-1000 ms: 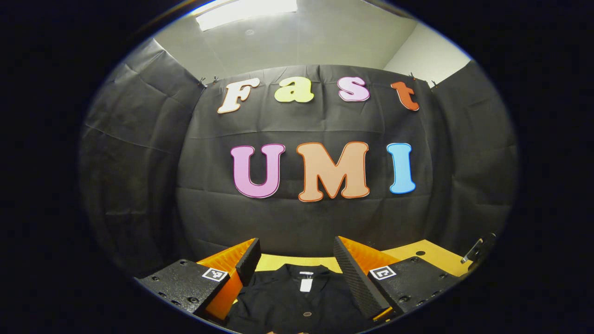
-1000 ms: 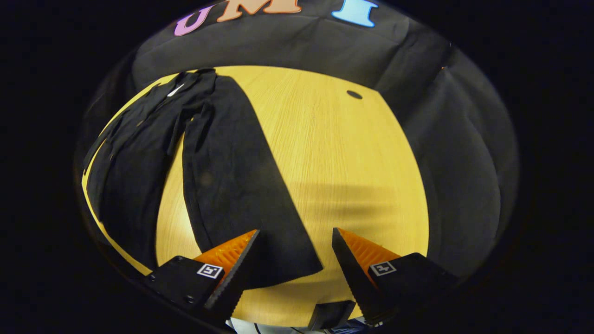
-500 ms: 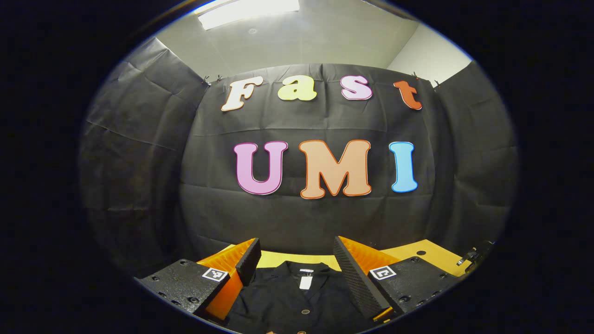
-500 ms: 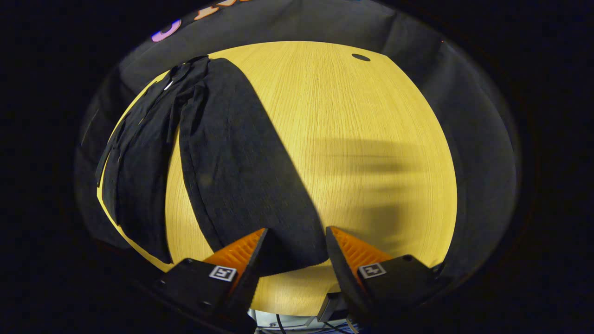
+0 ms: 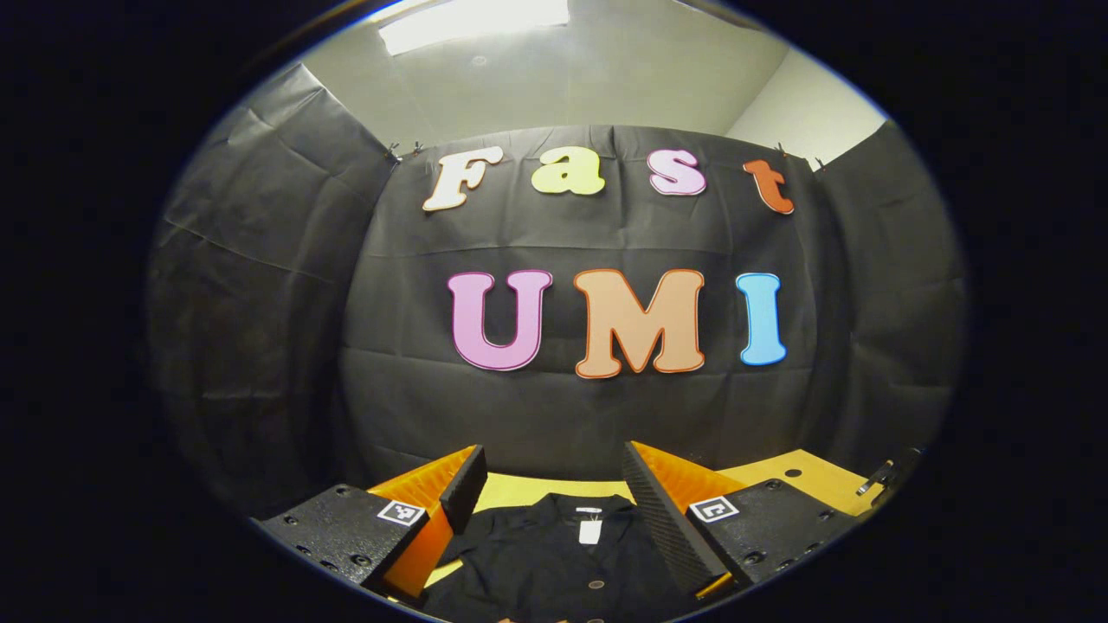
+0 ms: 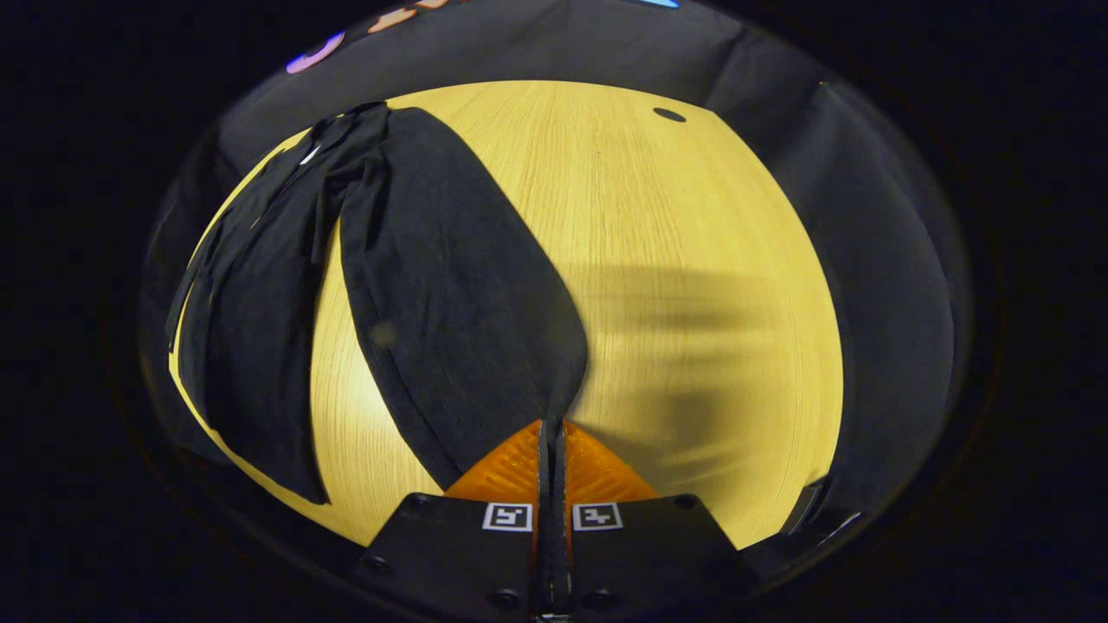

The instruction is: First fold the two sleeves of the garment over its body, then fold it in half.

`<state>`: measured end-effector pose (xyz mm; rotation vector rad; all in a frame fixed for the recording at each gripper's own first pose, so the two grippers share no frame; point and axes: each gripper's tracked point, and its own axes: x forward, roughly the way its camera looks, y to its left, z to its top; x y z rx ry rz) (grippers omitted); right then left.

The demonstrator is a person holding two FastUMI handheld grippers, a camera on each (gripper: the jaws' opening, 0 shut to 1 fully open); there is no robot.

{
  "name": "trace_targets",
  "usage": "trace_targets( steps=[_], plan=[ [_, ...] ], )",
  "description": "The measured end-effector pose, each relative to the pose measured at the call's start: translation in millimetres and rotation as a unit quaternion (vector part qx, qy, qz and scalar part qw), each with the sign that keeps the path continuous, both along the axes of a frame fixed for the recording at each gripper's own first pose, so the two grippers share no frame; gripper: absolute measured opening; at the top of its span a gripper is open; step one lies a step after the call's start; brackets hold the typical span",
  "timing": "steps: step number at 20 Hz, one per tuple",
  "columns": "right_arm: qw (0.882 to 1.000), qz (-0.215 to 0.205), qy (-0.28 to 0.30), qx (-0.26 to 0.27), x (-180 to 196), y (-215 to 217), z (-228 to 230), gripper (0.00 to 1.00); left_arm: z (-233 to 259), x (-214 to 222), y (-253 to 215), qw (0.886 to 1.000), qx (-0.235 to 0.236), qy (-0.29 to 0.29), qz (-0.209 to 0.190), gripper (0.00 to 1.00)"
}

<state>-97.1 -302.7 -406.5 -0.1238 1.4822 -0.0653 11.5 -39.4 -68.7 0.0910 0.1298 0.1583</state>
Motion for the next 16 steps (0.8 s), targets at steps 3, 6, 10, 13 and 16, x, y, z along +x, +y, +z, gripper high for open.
trace_targets(
  steps=[3,6,10,13,16],
  plan=[
    [0.998,-0.031,-0.057,0.012,21,11,19,0.03,5,-5,21,1.000,-0.001,-0.004,0.008,0.96],
    [0.992,-0.047,-0.111,0.027,48,28,46,0.03,7,-12,39,1.000,-0.006,-0.003,0.015,0.94],
    [0.977,-0.029,-0.207,0.035,99,65,96,0.03,16,-21,64,1.000,-0.003,-0.011,0.023,0.97],
    [0.969,-0.032,-0.239,0.056,128,92,121,0.02,17,-26,82,1.000,-0.006,-0.009,0.029,0.92],
    [0.961,-0.028,-0.267,0.070,154,118,140,0.03,20,-30,107,0.999,-0.002,-0.011,0.039,0.97]
  ],
)
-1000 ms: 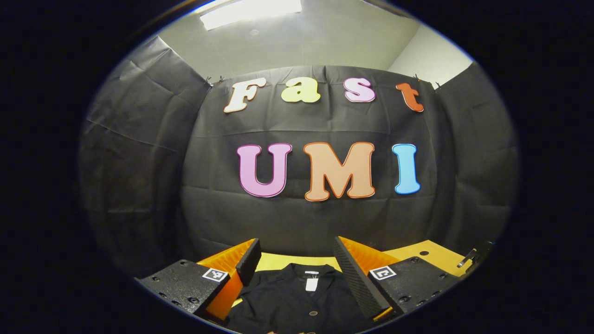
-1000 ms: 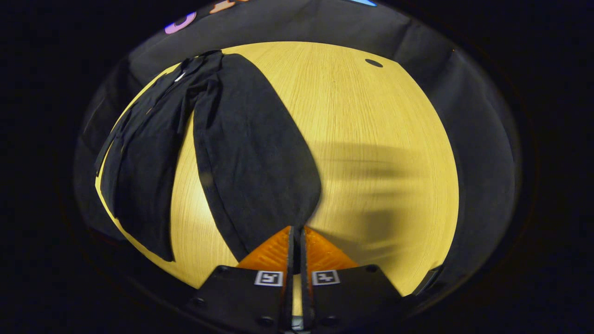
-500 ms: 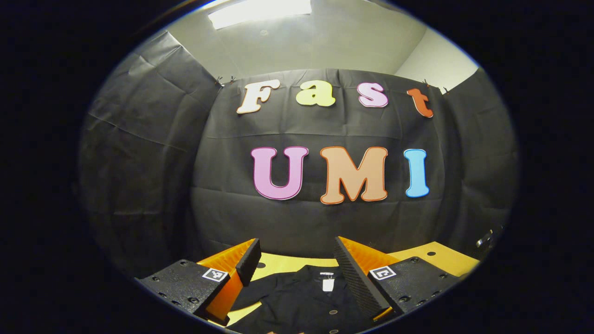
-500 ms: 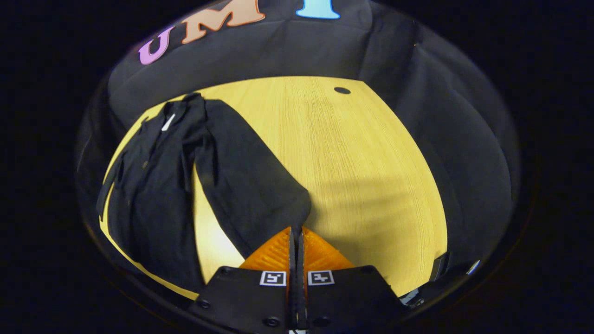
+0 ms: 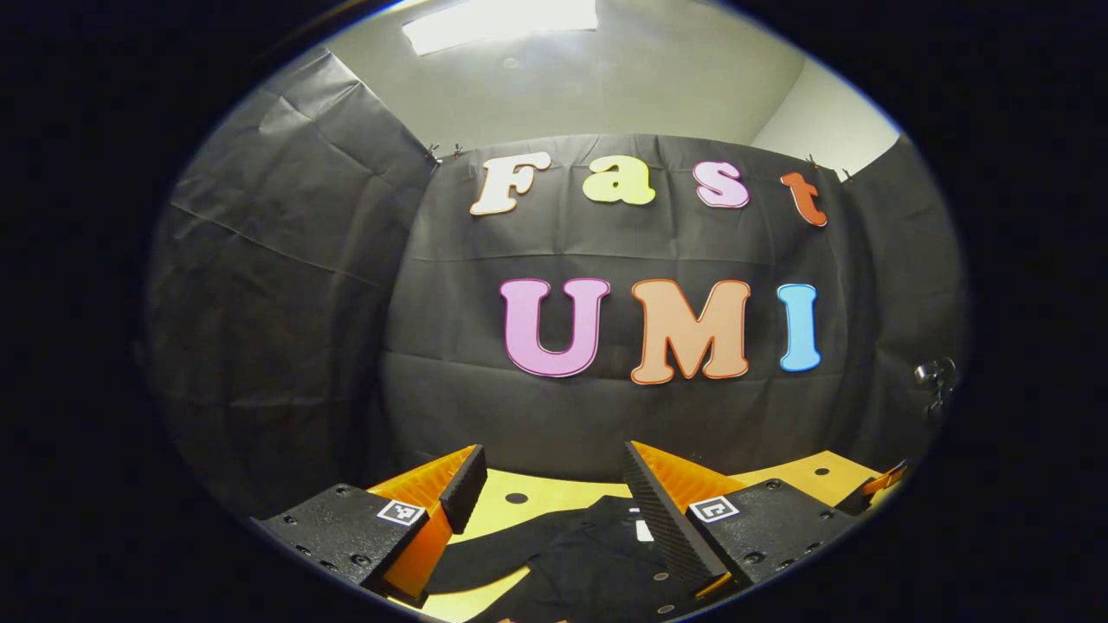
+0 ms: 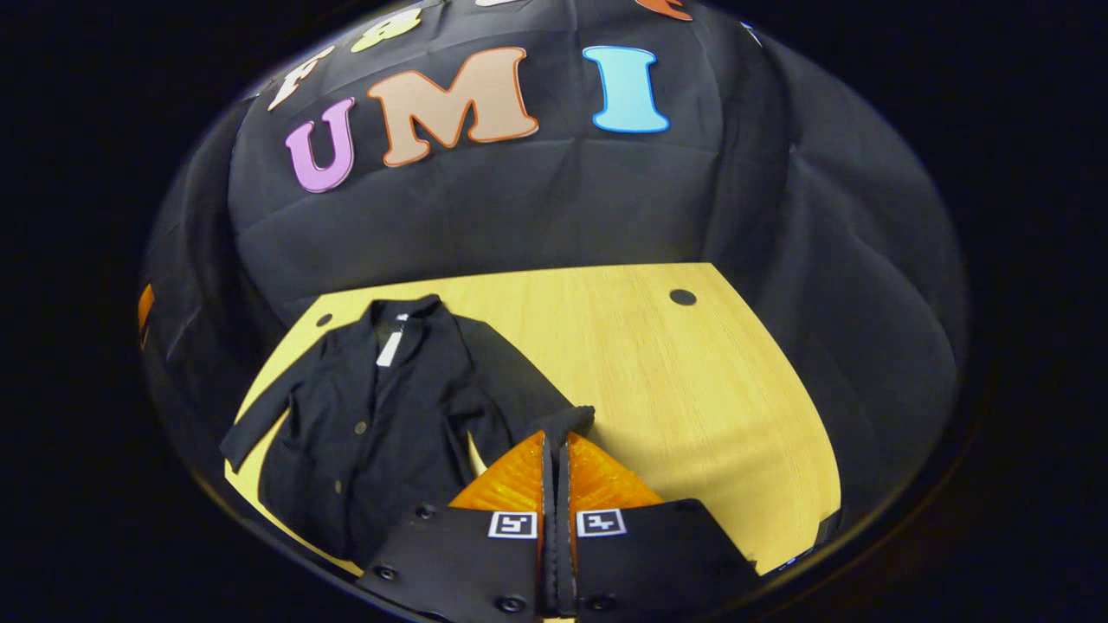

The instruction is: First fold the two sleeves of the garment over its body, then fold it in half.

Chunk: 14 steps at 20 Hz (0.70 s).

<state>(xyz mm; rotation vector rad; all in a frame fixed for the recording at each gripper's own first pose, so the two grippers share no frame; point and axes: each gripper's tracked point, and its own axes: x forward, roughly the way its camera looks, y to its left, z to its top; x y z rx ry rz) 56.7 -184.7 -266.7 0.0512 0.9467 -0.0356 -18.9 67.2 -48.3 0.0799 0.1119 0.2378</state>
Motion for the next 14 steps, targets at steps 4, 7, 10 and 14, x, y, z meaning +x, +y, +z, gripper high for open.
trace_targets(
  steps=[4,7,10,14],
  plan=[
    [0.999,0.024,-0.040,0.005,28,45,23,0.02,-2,-4,35,1.000,0.003,0.004,0.017,0.95],
    [0.994,0.052,-0.094,-0.018,56,81,46,0.02,-8,-10,63,0.999,-0.005,0.012,0.030,0.95],
    [0.991,0.067,-0.115,-0.013,70,117,56,0.02,-7,-11,84,0.999,-0.003,0.012,0.034,0.97],
    [0.988,0.085,-0.131,-0.005,86,163,61,0.02,-8,-13,112,0.999,0.004,0.016,0.036,0.95]
  ],
)
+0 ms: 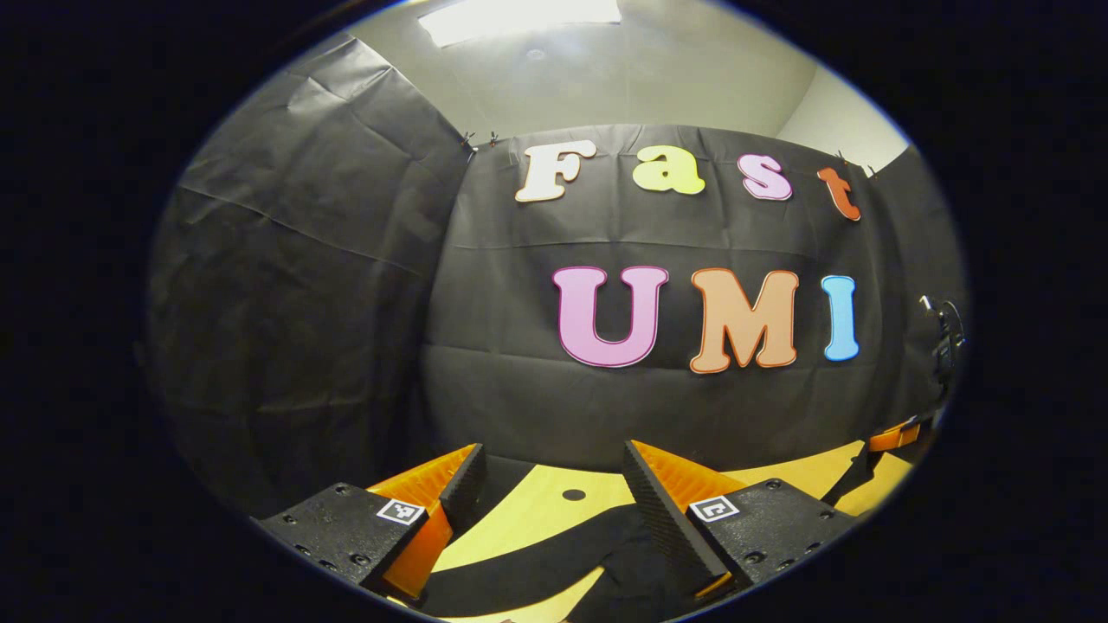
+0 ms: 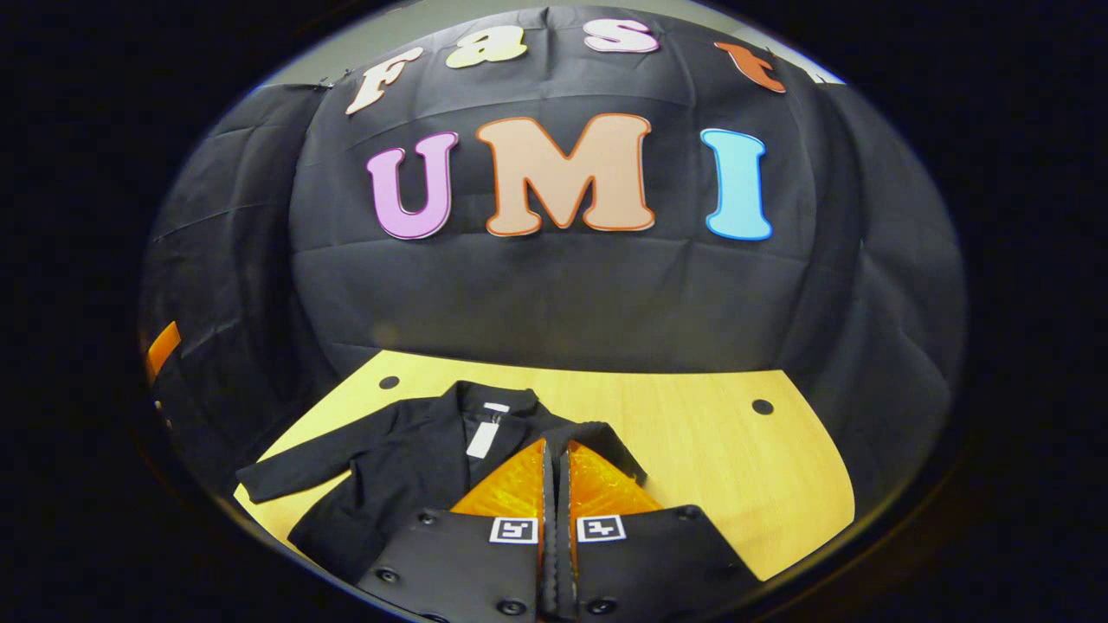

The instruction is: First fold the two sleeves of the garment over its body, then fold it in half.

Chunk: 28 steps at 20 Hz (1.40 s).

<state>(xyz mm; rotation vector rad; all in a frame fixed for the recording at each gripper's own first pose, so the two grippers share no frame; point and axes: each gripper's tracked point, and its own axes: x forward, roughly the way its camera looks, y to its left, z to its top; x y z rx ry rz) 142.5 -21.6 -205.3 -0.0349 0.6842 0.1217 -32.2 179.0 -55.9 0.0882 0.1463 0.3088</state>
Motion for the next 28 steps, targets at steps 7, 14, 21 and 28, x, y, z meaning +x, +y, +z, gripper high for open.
trace_targets(
  steps=[7,14,21,28],
  plan=[
    [0.999,0.037,-0.014,0.015,20,79,0,0.02,-8,-9,51,1.000,0.005,0.017,0.015,0.97],
    [0.996,0.086,-0.009,0.007,31,152,-11,0.02,-15,-22,97,0.999,0.008,0.027,0.037,0.97],
    [0.989,0.142,0.034,-0.005,33,212,-52,0.02,-30,-36,125,0.997,-0.005,0.042,0.062,0.97],
    [0.982,0.177,0.066,-0.008,30,253,-79,0.02,-38,-52,148,0.995,-0.005,0.055,0.087,0.97]
  ],
)
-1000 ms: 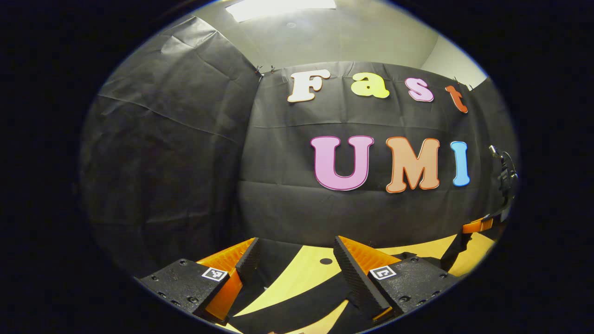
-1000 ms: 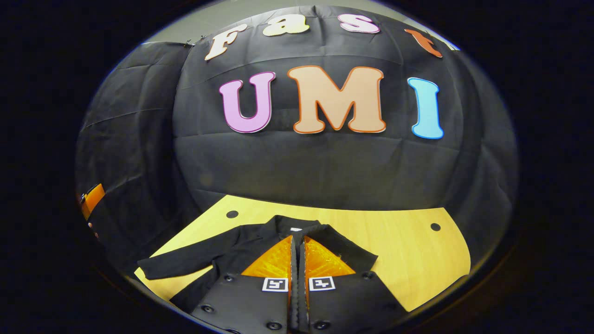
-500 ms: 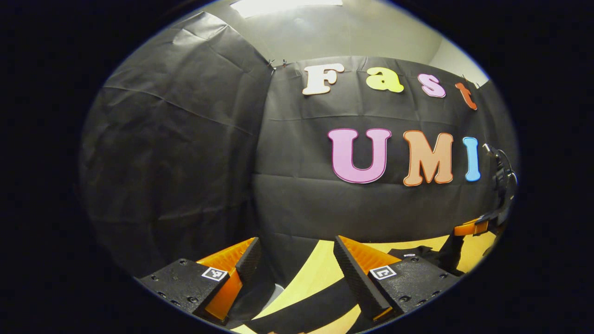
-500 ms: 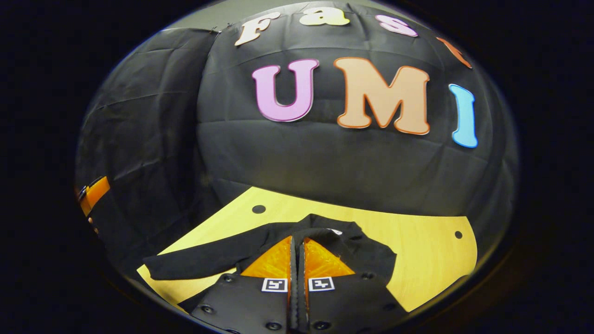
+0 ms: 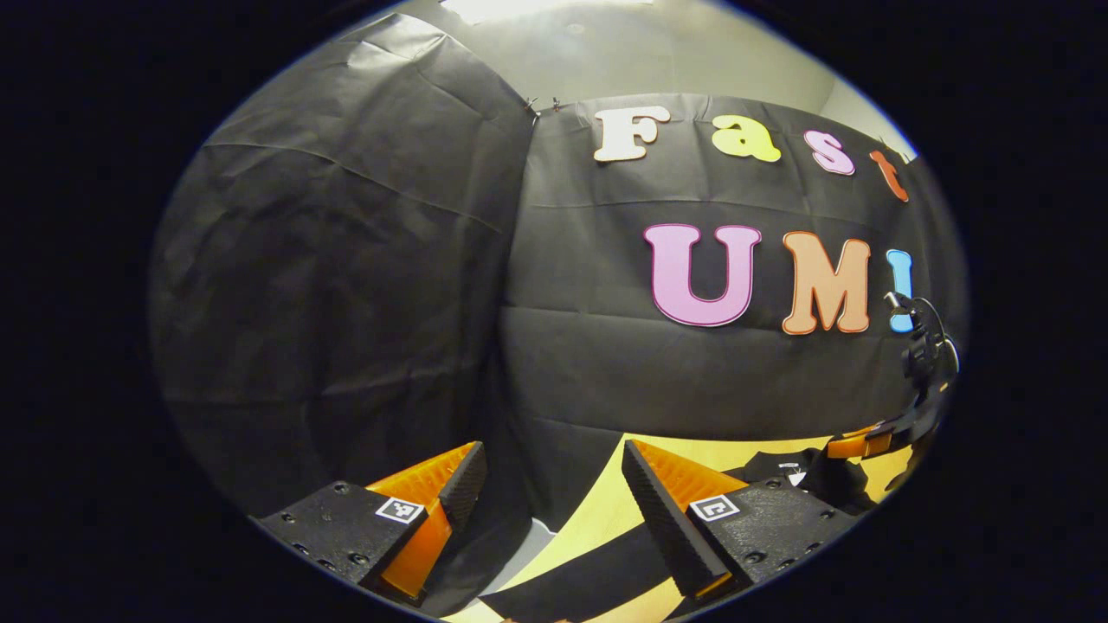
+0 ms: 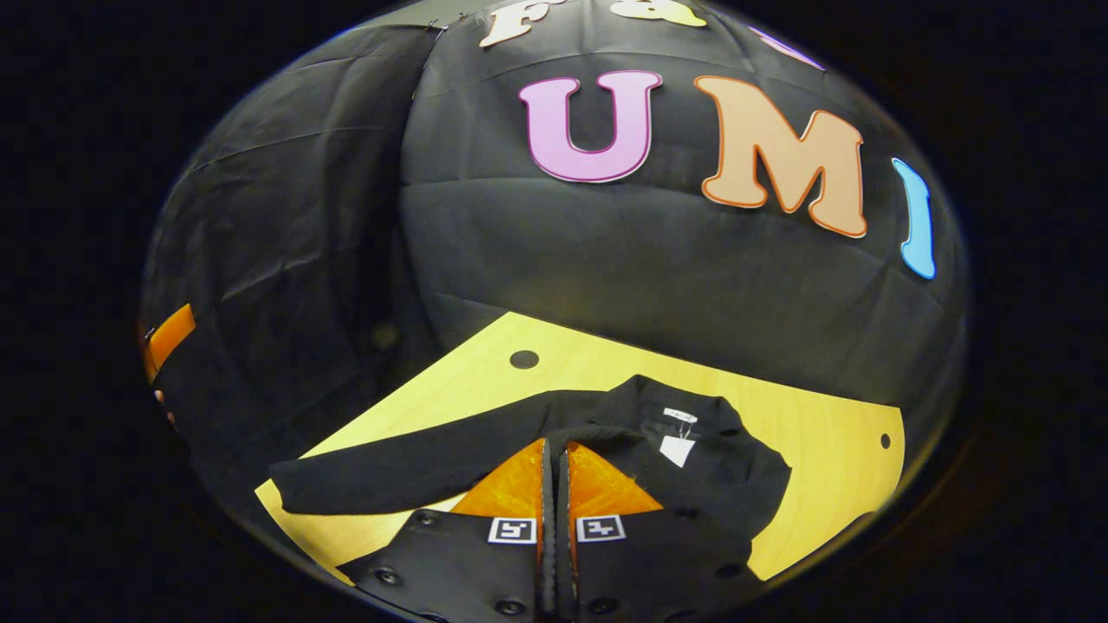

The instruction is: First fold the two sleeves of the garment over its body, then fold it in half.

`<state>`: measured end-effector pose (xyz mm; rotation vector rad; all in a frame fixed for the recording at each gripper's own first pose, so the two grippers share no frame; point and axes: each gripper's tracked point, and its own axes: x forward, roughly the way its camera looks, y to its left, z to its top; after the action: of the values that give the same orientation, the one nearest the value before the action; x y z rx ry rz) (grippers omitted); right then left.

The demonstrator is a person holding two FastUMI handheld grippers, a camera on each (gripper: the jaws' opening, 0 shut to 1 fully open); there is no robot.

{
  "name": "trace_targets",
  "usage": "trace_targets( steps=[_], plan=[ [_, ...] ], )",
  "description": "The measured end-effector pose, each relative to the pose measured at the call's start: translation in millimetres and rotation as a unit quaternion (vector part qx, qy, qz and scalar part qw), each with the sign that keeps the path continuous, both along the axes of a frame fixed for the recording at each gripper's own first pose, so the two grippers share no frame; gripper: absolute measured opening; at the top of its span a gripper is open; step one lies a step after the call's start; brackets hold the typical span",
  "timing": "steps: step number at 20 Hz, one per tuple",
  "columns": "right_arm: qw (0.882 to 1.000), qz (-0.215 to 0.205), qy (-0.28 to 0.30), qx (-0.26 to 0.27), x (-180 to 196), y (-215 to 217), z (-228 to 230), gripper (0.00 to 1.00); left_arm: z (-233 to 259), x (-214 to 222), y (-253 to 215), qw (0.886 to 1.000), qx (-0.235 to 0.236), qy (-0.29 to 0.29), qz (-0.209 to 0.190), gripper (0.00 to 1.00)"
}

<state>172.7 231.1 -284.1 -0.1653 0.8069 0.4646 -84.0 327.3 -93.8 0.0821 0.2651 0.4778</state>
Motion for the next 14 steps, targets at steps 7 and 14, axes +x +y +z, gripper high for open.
trace_targets(
  steps=[7,14],
  plan=[
    [0.998,-0.018,-0.055,0.020,26,15,13,0.96,-23,-5,6,0.999,-0.025,0.028,0.003,0.97],
    [0.994,-0.051,-0.100,0.017,36,-23,46,0.96,-77,-5,8,0.991,-0.082,0.101,-0.001,0.97]
  ],
)
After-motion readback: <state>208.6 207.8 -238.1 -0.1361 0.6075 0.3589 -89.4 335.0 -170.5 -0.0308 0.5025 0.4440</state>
